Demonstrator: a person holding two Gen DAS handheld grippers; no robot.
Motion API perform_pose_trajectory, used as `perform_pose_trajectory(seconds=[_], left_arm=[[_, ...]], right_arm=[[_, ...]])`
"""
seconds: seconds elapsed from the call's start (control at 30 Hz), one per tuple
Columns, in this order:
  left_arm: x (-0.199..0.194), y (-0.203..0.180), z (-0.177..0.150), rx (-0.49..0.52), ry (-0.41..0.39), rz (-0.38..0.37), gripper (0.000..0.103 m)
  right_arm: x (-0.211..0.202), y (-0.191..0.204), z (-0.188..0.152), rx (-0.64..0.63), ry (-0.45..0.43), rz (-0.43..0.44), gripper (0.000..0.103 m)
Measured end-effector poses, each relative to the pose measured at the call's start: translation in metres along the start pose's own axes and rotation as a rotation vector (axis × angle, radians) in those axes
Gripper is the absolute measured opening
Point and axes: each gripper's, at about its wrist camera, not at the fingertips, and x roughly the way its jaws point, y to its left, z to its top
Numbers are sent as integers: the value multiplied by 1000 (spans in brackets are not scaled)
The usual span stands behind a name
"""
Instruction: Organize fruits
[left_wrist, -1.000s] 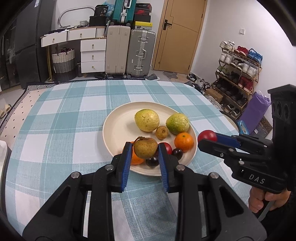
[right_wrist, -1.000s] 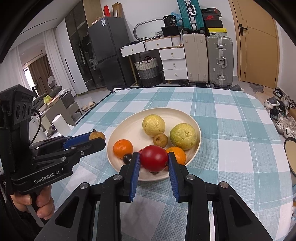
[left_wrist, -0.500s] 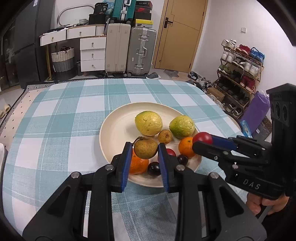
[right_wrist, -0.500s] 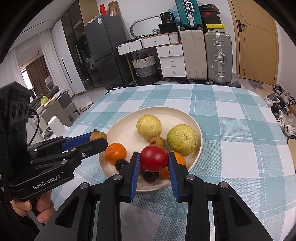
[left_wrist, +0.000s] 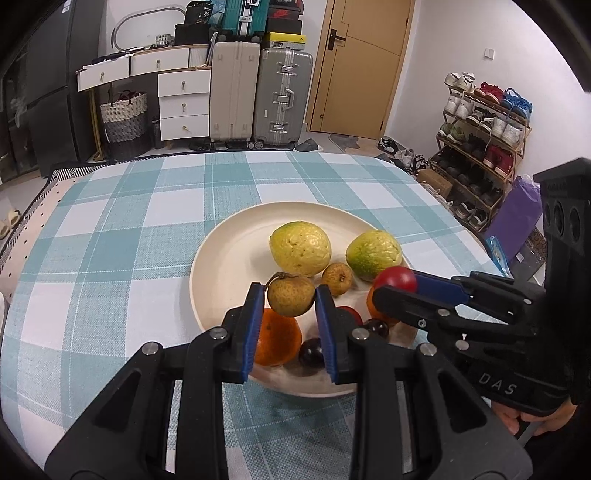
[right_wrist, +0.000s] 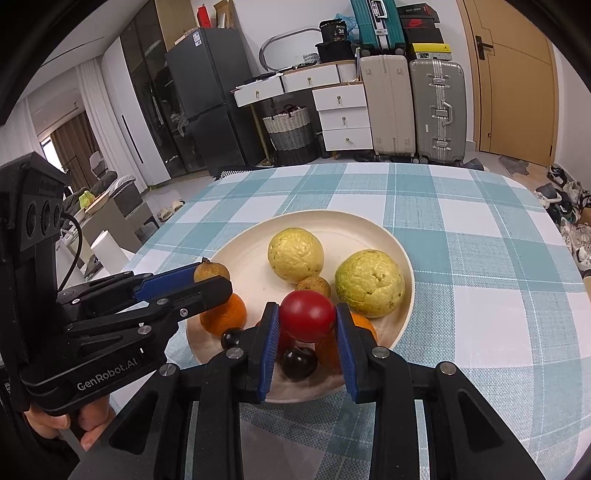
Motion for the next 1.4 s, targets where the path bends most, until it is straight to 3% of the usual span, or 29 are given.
perform_pose_trajectory(seconds=[0.57,0.7,1.0,1.17,1.23,1.27,1.4], left_arm=[[18,-6,0,21,20,-3,26],[17,-6,0,23,21,-5,26],[12,-5,0,18,11,-14,26],[1,-4,0,7,-4,-21,27],[-5,-3,-1,7,-13,-18,35],[-8,-3,-1,7,-19,-9,47],[-28,-2,-5,10,-70,6,74]], right_arm=[[7,-3,5,-2,4,0,31],[5,-5,5,18,-7,-3,43],[-8,2,0,-29,-20,-36,54],[-18,0,-3,-30,-35,-43,76],[-23,-1,-5,-33,-43,-46,85],[-25,-1,-6,-37,-48,-49,86],[-29,-3,-10,-47,-50,-76,89]])
